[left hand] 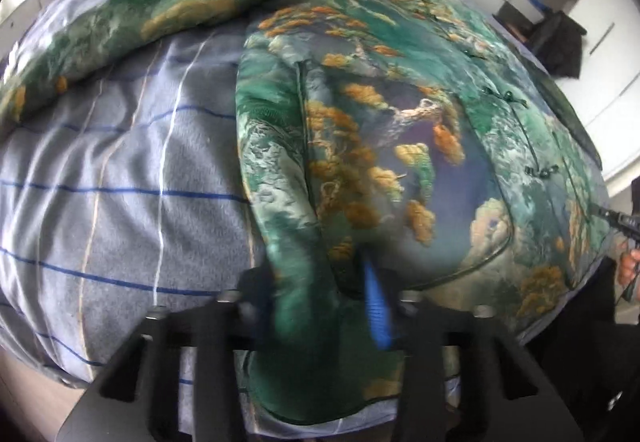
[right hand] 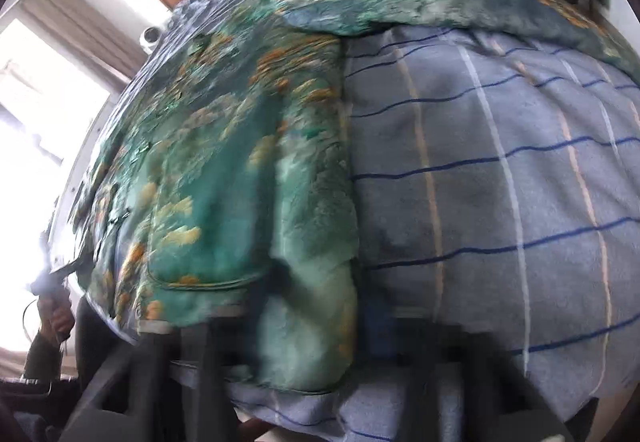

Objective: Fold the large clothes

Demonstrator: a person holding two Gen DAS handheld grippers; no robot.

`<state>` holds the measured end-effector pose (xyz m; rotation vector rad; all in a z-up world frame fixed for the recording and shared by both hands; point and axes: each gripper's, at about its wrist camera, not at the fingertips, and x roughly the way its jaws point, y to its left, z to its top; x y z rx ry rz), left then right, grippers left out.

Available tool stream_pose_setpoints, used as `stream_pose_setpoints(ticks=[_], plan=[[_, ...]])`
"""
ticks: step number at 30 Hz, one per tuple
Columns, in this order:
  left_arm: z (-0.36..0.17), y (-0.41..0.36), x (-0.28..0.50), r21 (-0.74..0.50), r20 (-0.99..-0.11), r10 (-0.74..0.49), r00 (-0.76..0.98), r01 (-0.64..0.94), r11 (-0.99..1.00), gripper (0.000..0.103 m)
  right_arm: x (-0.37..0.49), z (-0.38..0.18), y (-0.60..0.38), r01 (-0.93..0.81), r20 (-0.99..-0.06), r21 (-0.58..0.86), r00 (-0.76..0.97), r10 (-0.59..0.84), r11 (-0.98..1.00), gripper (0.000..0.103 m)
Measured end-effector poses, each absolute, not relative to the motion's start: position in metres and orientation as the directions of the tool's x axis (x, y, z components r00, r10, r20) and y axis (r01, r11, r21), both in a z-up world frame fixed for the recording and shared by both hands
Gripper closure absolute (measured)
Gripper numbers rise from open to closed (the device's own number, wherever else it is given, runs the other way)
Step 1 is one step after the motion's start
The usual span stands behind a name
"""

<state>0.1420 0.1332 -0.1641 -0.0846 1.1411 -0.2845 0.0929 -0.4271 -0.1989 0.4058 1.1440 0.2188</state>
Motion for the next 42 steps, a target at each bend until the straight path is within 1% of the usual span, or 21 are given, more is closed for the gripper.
stream_pose_setpoints(ticks=[1,2,6,9,11,14,16,17,18,19,21,22,23,24,25,27,30,32,35,38,42], plan=[[-0.162,0.131,0.141,-0.213,-0.881,-0.273,0.387,0.192,0.958,0.079,0.092,-0.196,-0.426,0.034,-0.839,0.41,0.406,0.362,0.911,0.087],[-0.16,0.13,0.14,-0.213,-0.879,-0.277,0.389,0.202,0.956,0.081,0.09,-0.192,-0.421,0.02,-0.843,0.39,0.409,0.348,0.921,0.09],[-0.151,0.13,0.129,-0.195,-0.875,-0.279,0.396,0.239,0.951,0.084,0.081,-0.172,-0.411,-0.028,-0.852,0.329,0.423,0.31,0.944,0.092],[-0.145,0.133,0.119,-0.183,-0.877,-0.275,0.393,0.257,0.949,0.084,0.068,-0.16,-0.413,-0.042,-0.853,0.326,0.419,0.313,0.945,0.092],[-0.147,0.131,0.114,-0.148,-0.885,-0.247,0.395,0.264,0.953,0.083,0.064,-0.156,-0.411,-0.045,-0.855,0.328,0.412,0.317,0.944,0.092],[-0.153,0.128,0.121,-0.097,-0.888,-0.197,0.416,0.25,0.963,0.074,0.062,-0.163,-0.406,-0.045,-0.867,0.301,0.404,0.293,0.952,0.092],[-0.155,0.127,0.131,-0.101,-0.887,-0.182,0.424,0.206,0.973,0.06,0.075,-0.17,-0.405,-0.03,-0.871,0.286,0.408,0.273,0.958,0.089],[-0.152,0.129,0.133,-0.111,-0.884,-0.184,0.43,0.189,0.976,0.056,0.079,-0.173,-0.406,-0.014,-0.871,0.286,0.413,0.266,0.958,0.086],[-0.151,0.129,0.135,-0.121,-0.879,-0.189,0.438,0.179,0.976,0.048,0.081,-0.175,-0.407,0.002,-0.872,0.278,0.42,0.252,0.961,0.084],[-0.144,0.131,0.135,-0.132,-0.866,-0.196,0.459,0.167,0.977,0.041,0.08,-0.176,-0.409,0.009,-0.874,0.267,0.423,0.238,0.964,0.072],[-0.131,0.135,0.13,-0.138,-0.845,-0.194,0.498,0.147,0.979,0.031,0.075,-0.174,-0.411,0.034,-0.876,0.229,0.442,0.191,0.973,0.058],[-0.124,0.135,0.13,-0.141,-0.831,-0.192,0.522,0.136,0.981,0.024,0.074,-0.172,-0.411,0.044,-0.869,0.23,0.458,0.185,0.972,0.057],[-0.117,0.135,0.126,-0.141,-0.817,-0.187,0.546,0.125,0.982,0.02,0.074,-0.167,-0.417,0.062,-0.861,0.237,0.476,0.18,0.97,0.057],[-0.11,0.134,0.126,-0.138,-0.8,-0.176,0.574,0.11,0.984,0.012,0.072,-0.166,-0.42,0.074,-0.857,0.237,0.485,0.173,0.969,0.057],[-0.102,0.133,0.125,-0.132,-0.777,-0.164,0.608,0.097,0.987,0.008,0.072,-0.162,-0.424,0.091,-0.852,0.235,0.499,0.16,0.968,0.057],[-0.091,0.127,0.124,-0.118,-0.74,-0.138,0.658,0.076,0.99,0.003,0.073,-0.151,-0.431,0.12,-0.837,0.219,0.534,0.123,0.968,0.055],[-0.076,0.117,0.124,-0.096,-0.685,-0.112,0.72,0.063,0.993,0.002,0.075,-0.141,-0.443,0.158,-0.817,0.206,0.571,0.081,0.966,0.048],[-0.071,0.105,0.128,-0.074,-0.659,-0.105,0.744,0.074,0.994,0.002,0.076,-0.136,-0.45,0.178,-0.807,0.208,0.588,0.065,0.962,0.048],[-0.07,0.084,0.136,-0.032,-0.663,-0.095,0.743,0.099,0.995,0.002,0.079,-0.13,-0.461,0.205,-0.787,0.226,0.615,0.055,0.952,0.047],[-0.071,0.068,0.137,-0.021,-0.676,-0.111,0.729,0.131,0.991,0.002,0.083,-0.124,-0.483,0.254,-0.763,0.263,0.645,0.04,0.931,0.047],[-0.076,0.049,0.131,0.03,-0.694,-0.091,0.715,0.154,0.988,0.002,0.086,-0.119,-0.529,0.348,-0.698,0.391,0.715,0.028,0.852,0.047]])
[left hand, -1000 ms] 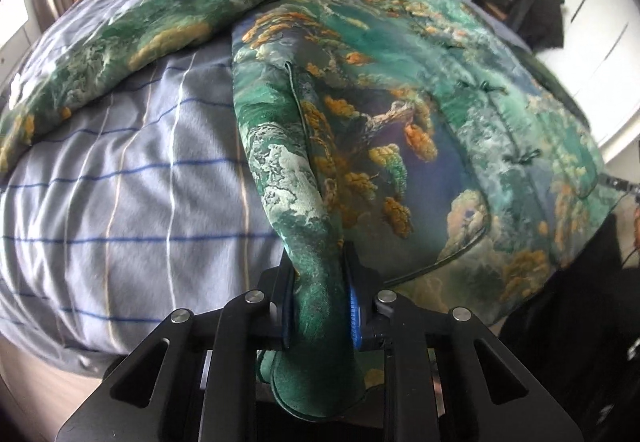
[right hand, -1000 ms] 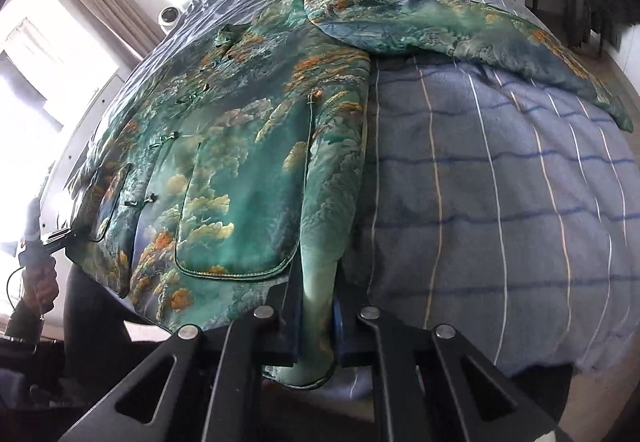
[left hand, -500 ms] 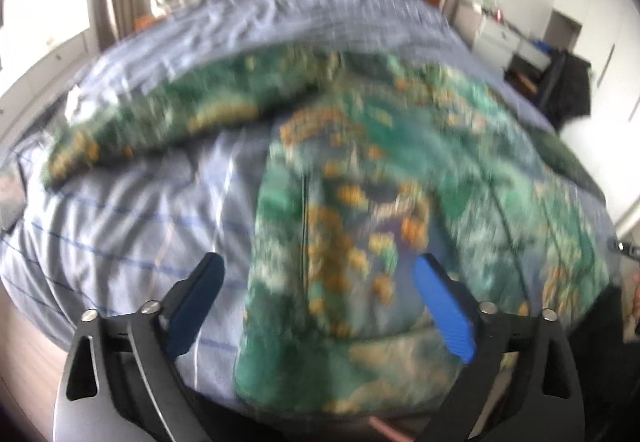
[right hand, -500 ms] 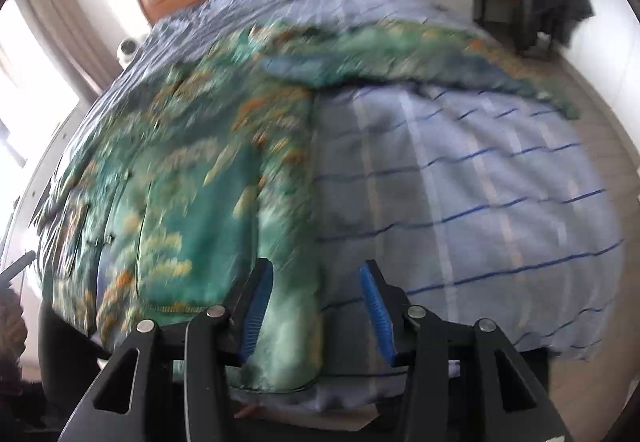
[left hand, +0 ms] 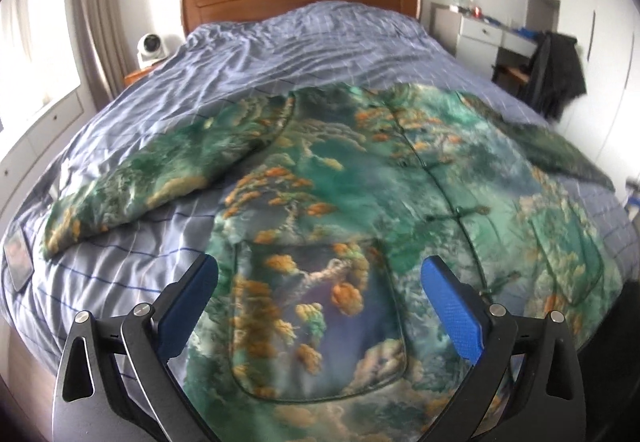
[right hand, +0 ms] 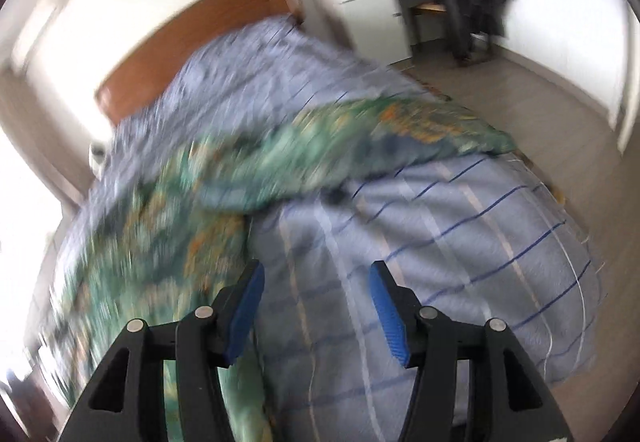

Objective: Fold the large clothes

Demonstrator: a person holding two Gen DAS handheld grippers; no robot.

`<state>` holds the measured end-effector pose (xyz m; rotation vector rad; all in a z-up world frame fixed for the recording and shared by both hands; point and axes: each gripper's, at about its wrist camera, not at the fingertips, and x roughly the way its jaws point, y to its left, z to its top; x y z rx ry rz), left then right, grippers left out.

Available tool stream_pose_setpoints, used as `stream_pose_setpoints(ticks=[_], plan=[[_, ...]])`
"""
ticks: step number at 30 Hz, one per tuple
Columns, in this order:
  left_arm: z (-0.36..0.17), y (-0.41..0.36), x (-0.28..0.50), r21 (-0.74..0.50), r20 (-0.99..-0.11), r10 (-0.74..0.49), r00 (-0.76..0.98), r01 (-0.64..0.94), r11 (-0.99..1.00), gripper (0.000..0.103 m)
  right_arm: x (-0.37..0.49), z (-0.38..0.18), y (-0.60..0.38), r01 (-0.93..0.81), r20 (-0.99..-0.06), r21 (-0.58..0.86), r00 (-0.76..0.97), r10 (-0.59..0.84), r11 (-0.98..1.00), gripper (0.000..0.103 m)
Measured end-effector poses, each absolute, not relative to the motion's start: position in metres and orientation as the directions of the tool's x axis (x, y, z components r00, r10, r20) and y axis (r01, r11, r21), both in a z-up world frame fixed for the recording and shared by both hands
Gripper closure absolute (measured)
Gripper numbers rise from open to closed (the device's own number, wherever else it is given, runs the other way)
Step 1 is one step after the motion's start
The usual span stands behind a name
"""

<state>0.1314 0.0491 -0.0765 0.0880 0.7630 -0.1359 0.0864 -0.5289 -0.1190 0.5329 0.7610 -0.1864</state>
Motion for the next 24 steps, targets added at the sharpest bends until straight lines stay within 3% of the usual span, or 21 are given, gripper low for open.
stream_pose_setpoints(ticks=[10,16,18,19,21,24], plan=[[-0.082,0.037,0.124,0.02,-0.733,-0.07,0.676,0.124,0.992,0.002,0.125,-0.194,-0.665,0.507,-0.574,0.761,0.817,0.056,0.406,0.047],[-0.087,0.043,0.121,0.011,-0.756,-0.041,0.653,0.076,0.997,0.002,0.163,-0.229,-0.7,0.55,-0.558,0.805,0.829,-0.035,0.222,0.048],[-0.089,0.047,0.12,0.013,-0.759,-0.033,0.65,0.065,0.998,0.002,0.173,-0.221,-0.699,0.574,-0.577,0.773,0.813,-0.076,0.271,0.065],[-0.091,0.049,0.119,0.019,-0.762,-0.022,0.648,0.056,0.998,0.002,0.179,-0.212,-0.697,0.59,-0.593,0.74,0.799,-0.099,0.322,0.085],[-0.094,0.052,0.119,0.024,-0.764,-0.012,0.645,0.046,0.999,0.002,0.183,-0.187,-0.687,0.578,-0.582,0.704,0.803,-0.132,0.413,0.09],[-0.1,0.056,0.121,-0.001,-0.77,-0.022,0.637,0.034,0.999,0.002,0.195,-0.122,-0.649,0.453,-0.491,0.642,0.863,-0.122,0.618,0.091]])
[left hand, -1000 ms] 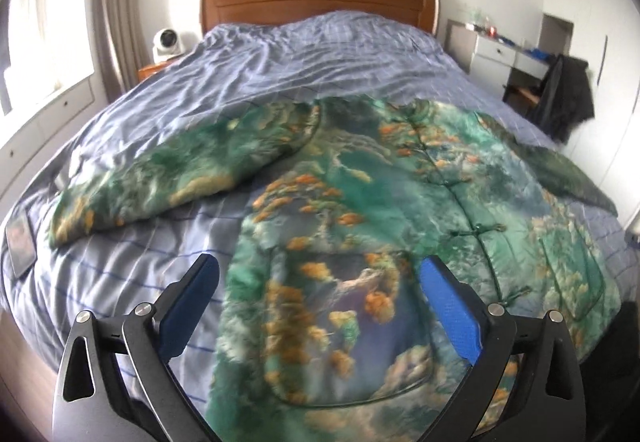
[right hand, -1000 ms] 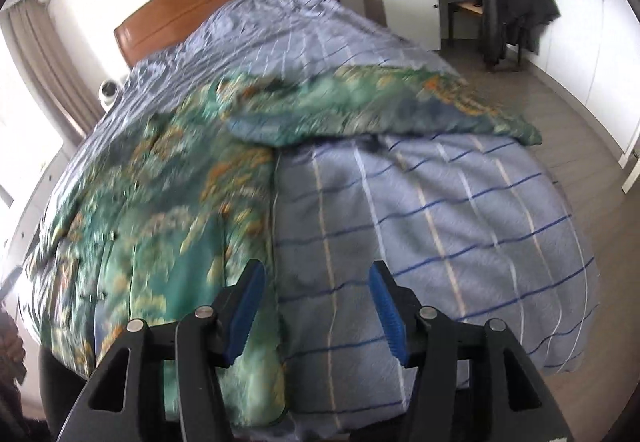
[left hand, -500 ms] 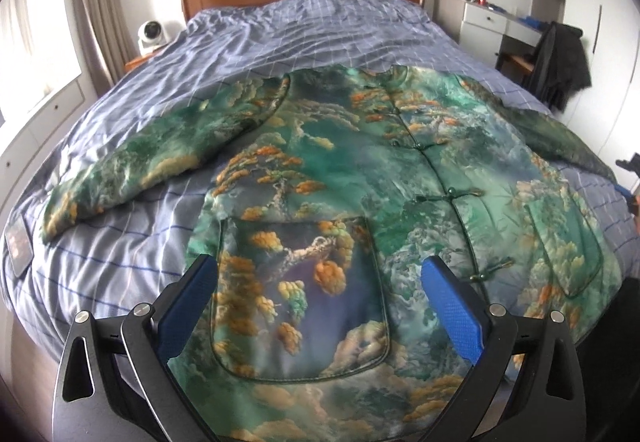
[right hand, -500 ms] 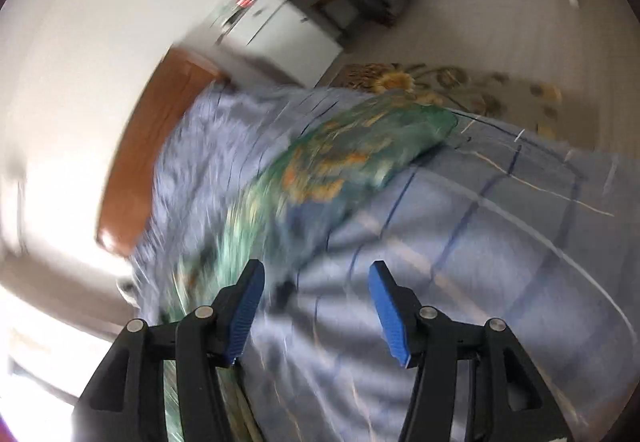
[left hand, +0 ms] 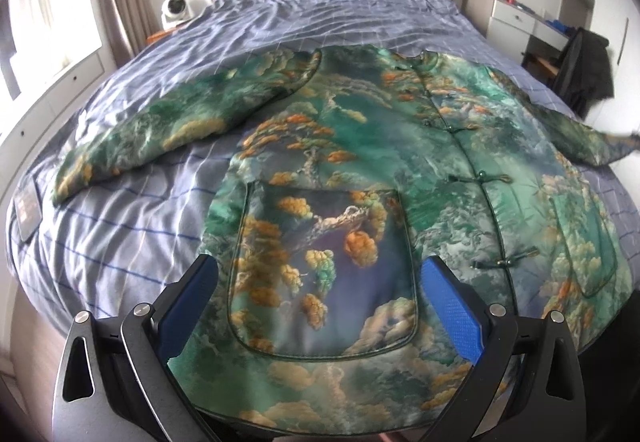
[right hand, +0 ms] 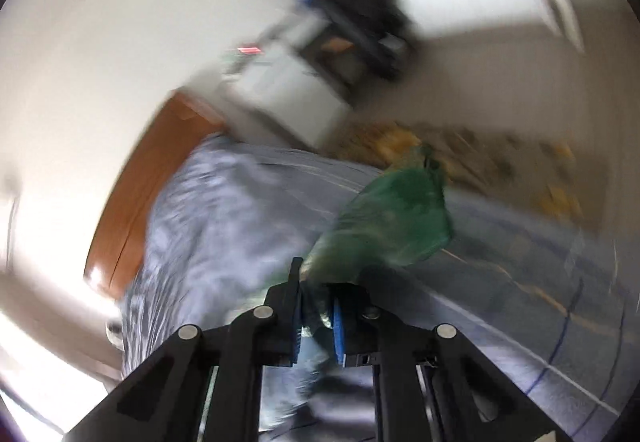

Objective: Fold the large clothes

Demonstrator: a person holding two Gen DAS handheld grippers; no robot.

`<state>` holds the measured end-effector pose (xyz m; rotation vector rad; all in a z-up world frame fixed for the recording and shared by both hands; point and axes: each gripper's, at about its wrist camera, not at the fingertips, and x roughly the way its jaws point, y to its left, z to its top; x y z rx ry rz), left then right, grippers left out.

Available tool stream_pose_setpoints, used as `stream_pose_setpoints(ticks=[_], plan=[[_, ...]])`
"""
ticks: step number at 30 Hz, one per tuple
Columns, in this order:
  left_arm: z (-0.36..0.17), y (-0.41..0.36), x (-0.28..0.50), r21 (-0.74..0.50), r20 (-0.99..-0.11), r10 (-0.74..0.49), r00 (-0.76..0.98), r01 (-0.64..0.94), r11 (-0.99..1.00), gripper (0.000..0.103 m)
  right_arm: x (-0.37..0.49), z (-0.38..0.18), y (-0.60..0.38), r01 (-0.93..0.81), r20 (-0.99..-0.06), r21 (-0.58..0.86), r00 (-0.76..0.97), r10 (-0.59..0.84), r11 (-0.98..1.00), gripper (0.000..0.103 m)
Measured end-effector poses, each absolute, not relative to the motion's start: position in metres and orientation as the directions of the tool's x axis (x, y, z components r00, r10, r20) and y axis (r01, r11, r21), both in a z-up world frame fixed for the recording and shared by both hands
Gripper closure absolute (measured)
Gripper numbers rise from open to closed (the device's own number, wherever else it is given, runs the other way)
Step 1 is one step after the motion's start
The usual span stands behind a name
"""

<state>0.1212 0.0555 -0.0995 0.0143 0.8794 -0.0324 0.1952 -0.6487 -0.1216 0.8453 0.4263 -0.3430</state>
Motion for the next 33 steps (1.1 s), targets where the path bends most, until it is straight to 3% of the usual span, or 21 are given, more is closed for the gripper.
stream_pose_setpoints(ticks=[5,9,15,20,24,26,28,33], plan=[[-0.099,0.054,0.124,-0.048,-0.761,-0.055,0.647,0.029,0.998,0.002,0.227,-0.029,-0.541,0.177,-0.395,0.477,0.918,0.03,0.861,0.092],[-0.095,0.057,0.117,-0.067,-0.746,-0.069,0.663,0.028,0.997,0.002,0.258,-0.009,-0.447,0.009,-0.421,0.368,0.893,0.158,0.93,0.092],[-0.096,0.068,0.109,-0.07,-0.747,-0.058,0.662,0.009,0.998,0.002,0.305,-0.066,-0.31,-0.179,-0.588,0.213,0.762,0.273,0.96,0.093],[-0.098,0.073,0.109,-0.08,-0.754,-0.058,0.654,-0.004,0.997,0.002,0.305,-0.13,-0.243,-0.245,-0.695,0.146,0.664,0.275,0.959,0.092],[-0.096,0.06,0.12,-0.075,-0.761,-0.09,0.643,0.051,0.996,0.002,0.281,-0.162,-0.228,-0.253,-0.752,0.129,0.605,0.26,0.959,0.081],[-0.093,0.048,0.131,-0.087,-0.765,-0.133,0.63,0.104,0.991,0.002,0.263,-0.17,-0.231,-0.266,-0.769,0.163,0.568,0.292,0.95,0.055],[-0.089,0.031,0.147,-0.138,-0.769,-0.219,0.6,0.18,0.974,0.002,0.248,-0.171,-0.233,-0.29,-0.763,0.189,0.558,0.326,0.938,0.044],[-0.084,-0.022,0.209,-0.353,-0.743,-0.493,0.453,0.361,0.863,0.002,0.193,-0.148,-0.258,-0.315,-0.727,0.217,0.579,0.368,0.924,0.043]])
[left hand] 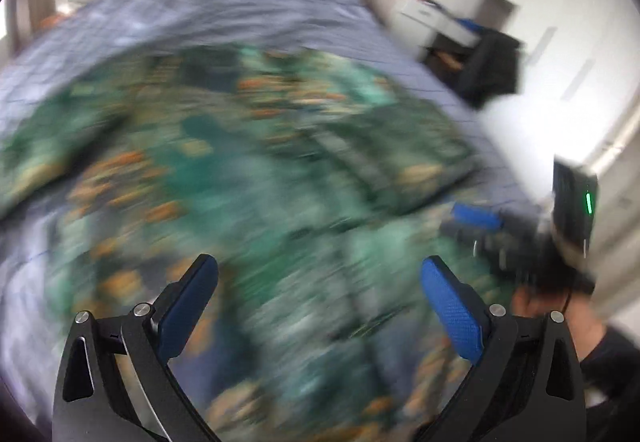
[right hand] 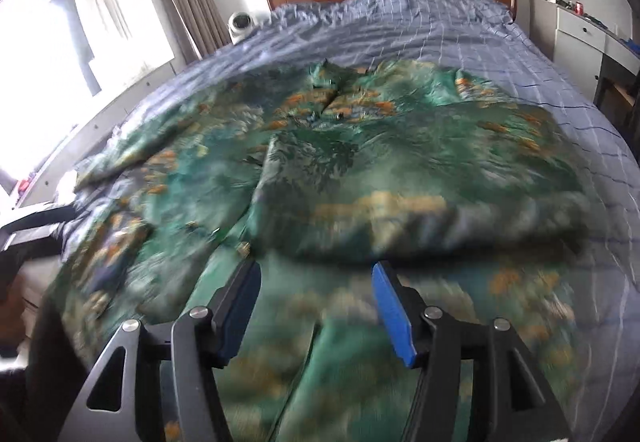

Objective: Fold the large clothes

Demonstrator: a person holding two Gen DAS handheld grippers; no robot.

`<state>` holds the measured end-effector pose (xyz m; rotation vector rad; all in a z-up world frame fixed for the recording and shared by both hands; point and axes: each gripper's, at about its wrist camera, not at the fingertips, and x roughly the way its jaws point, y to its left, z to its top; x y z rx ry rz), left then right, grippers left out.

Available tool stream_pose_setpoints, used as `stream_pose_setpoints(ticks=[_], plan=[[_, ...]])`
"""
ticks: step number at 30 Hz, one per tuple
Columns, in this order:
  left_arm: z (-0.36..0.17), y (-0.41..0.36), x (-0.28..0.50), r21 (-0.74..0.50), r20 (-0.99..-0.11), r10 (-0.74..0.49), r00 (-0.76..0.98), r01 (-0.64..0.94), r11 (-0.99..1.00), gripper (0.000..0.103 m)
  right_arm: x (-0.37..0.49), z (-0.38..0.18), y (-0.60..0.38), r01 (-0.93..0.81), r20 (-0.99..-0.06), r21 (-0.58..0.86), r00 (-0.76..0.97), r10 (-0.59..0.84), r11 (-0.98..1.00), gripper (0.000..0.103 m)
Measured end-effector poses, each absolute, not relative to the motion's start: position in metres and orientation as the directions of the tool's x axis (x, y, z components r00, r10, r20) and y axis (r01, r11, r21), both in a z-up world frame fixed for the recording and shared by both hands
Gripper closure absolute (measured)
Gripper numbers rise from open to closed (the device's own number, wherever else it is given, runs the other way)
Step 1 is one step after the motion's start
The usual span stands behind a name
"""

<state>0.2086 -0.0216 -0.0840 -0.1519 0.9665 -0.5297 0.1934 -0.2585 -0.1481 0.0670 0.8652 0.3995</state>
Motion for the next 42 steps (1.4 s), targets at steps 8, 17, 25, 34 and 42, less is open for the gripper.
stream_pose_setpoints(ticks=[8,17,25,34,42], plan=[[-0.133,-0.099,0.305,-0.439,-0.816,-0.516,0.26,0.303,0.846,0.008,0.128,-0.119,-0.302,-0.25,-0.651,0.288,0.657,0.381,0.924,0.042],[-0.138,-0.13,0.312,-0.354,-0.875,-0.429,0.227,0.305,0.884,0.093,0.104,-0.118,-0.319,-0.234,-0.641,0.228,0.695,0.327,0.945,0.041],[-0.082,-0.107,0.361,-0.269,-0.822,-0.382,0.422,0.304,0.914,0.095,0.14,-0.097,-0.352,-0.19,-0.61,0.178,0.749,0.26,0.966,0.041],[-0.147,-0.098,0.387,-0.247,-0.868,-0.33,0.371,0.253,0.935,0.091,0.304,-0.115,-0.384,-0.129,-0.699,0.186,0.68,0.224,0.974,0.052],[-0.159,-0.105,0.388,-0.208,-0.869,-0.302,0.393,0.264,0.942,0.088,0.427,-0.158,-0.367,-0.093,-0.771,0.2,0.599,0.215,0.975,0.077]])
